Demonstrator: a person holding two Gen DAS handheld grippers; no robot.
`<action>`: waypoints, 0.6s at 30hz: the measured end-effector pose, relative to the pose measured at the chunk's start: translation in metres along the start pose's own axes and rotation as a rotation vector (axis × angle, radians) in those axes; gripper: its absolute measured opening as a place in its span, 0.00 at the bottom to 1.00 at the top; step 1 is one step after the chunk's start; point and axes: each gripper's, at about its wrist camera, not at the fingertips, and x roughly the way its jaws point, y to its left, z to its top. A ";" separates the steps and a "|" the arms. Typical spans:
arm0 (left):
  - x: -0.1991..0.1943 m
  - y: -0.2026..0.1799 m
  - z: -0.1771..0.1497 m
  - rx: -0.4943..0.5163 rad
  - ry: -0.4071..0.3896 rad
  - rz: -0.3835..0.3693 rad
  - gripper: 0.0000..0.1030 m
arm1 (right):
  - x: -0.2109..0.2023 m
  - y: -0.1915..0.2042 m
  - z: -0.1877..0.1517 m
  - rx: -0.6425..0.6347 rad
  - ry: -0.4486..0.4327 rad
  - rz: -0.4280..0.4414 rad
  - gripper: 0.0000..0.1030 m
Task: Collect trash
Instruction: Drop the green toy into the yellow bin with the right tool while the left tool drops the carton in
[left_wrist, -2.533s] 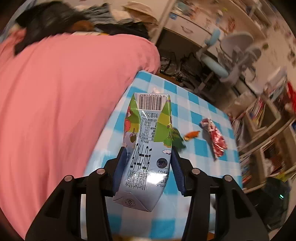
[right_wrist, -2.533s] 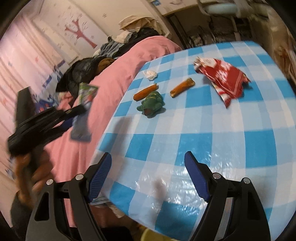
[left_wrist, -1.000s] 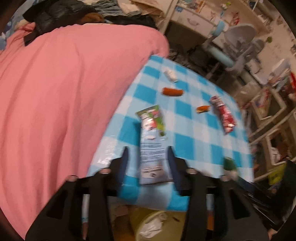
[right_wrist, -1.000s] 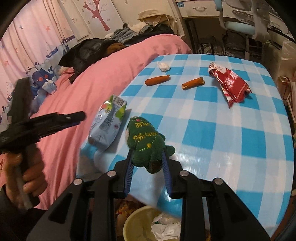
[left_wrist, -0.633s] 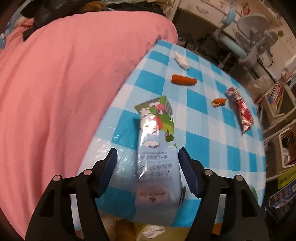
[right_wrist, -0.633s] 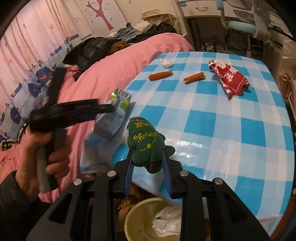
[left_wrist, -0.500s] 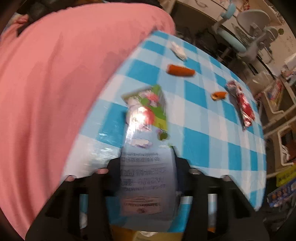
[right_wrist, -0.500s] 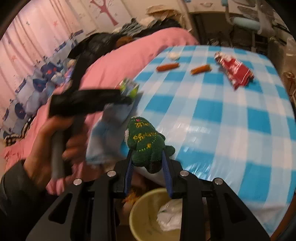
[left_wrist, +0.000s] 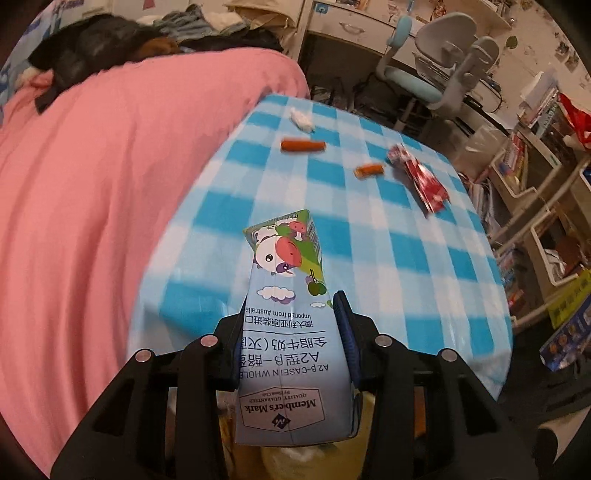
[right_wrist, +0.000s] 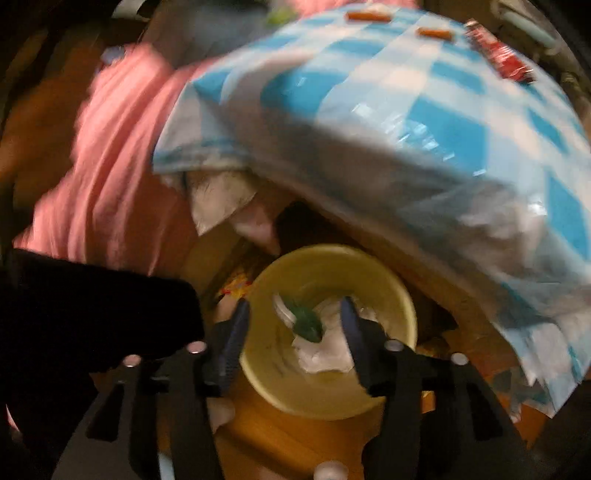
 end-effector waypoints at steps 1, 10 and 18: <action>-0.003 -0.002 -0.014 -0.004 0.010 -0.004 0.38 | -0.008 -0.004 0.000 0.016 -0.030 -0.006 0.59; 0.006 -0.049 -0.132 0.153 0.196 -0.001 0.39 | -0.110 -0.055 -0.011 0.271 -0.535 -0.037 0.77; 0.002 -0.064 -0.155 0.266 0.225 0.067 0.64 | -0.129 -0.054 -0.014 0.276 -0.642 -0.062 0.80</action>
